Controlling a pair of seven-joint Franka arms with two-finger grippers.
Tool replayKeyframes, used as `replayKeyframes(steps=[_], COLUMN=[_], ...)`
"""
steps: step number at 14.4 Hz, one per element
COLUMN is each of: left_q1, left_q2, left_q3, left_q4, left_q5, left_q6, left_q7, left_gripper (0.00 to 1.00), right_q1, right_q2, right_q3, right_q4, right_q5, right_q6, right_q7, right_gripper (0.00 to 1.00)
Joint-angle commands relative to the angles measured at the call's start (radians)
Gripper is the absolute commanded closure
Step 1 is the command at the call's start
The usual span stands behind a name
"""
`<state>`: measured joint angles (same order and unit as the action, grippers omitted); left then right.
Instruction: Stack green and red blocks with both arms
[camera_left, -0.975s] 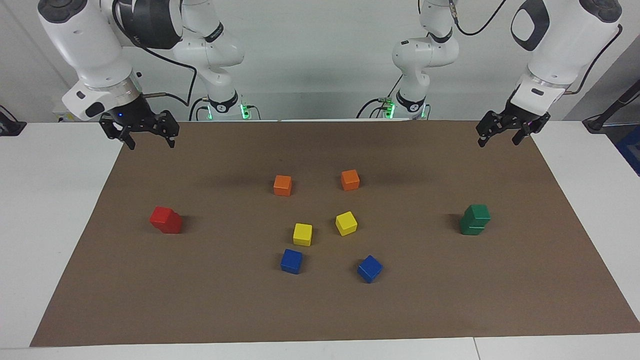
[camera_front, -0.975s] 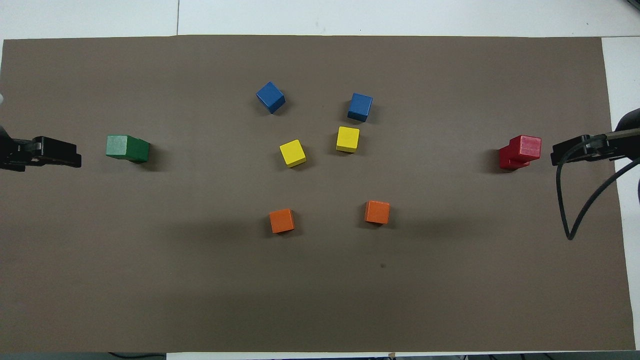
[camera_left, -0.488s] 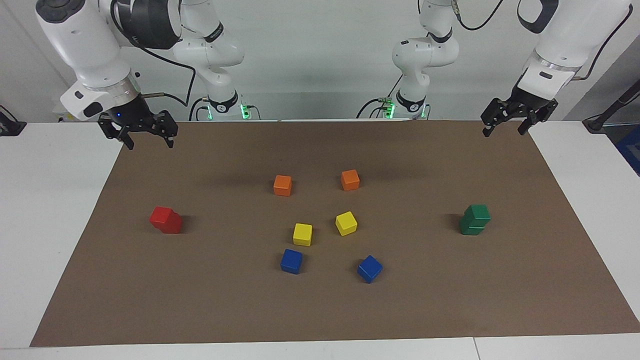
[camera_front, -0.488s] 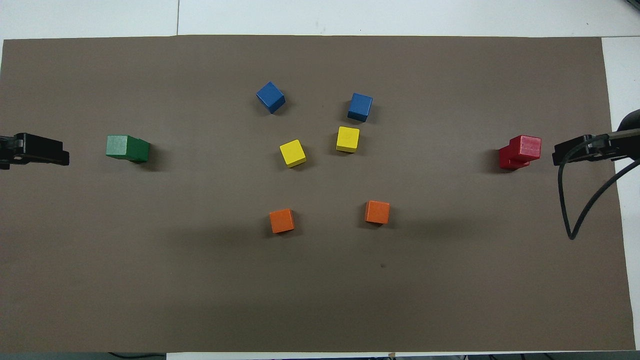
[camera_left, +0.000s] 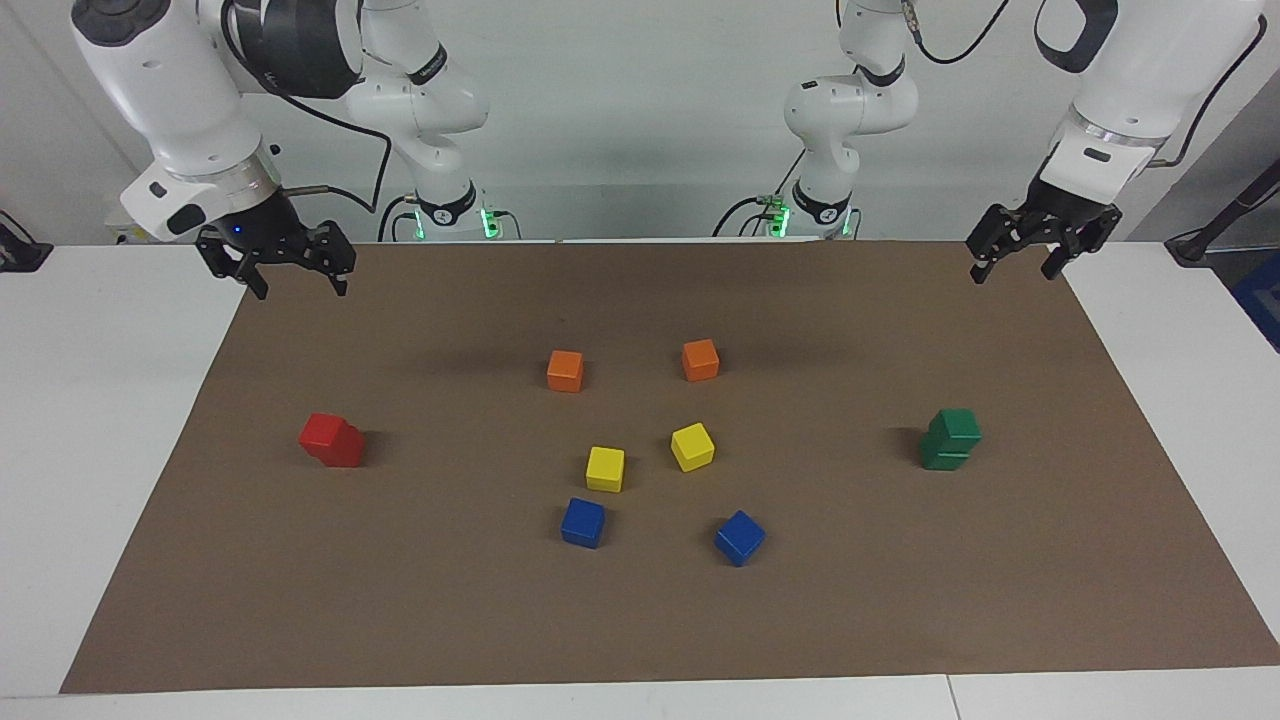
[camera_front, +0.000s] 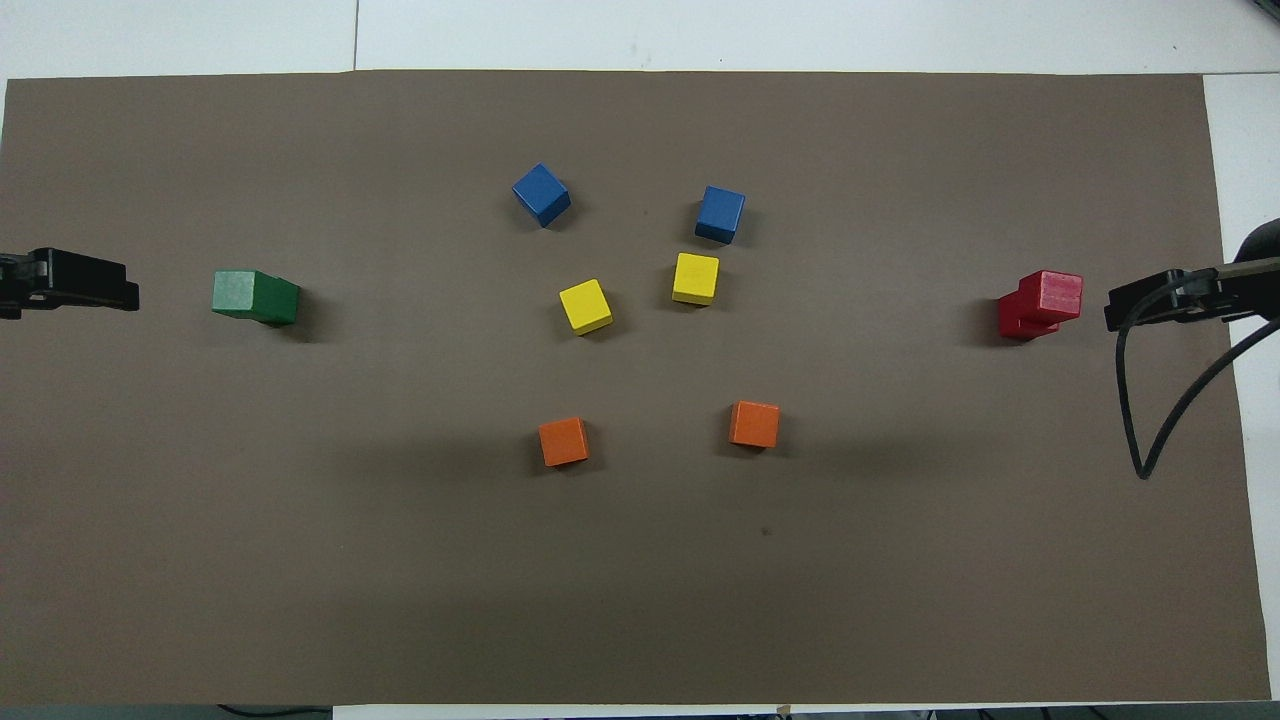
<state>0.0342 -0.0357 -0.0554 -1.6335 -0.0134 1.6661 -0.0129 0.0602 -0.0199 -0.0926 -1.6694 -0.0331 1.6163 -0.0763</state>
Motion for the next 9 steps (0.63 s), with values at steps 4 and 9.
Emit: replayKeyframes(steps=[4, 9], left_q1=[-0.013, -0.014], left_q2=[0.011, 0.011], left_q3=[0.015, 0.014], left_q4=[-0.037, -0.035], left_q5=[0.006, 0.013], left_q6=[0.058, 0.057], left_q7=[-0.009, -0.009], left_gripper=[0.0, 0.0], right_q1=[-0.003, -0.003], right_q2=[-0.023, -0.023], right_q3=[0.001, 0.001], right_q4=[-0.021, -0.021], right_q5=[-0.018, -0.019], right_q6=[-0.009, -0.009], right_q7=[-0.019, -0.019], right_gripper=[0.0, 0.0])
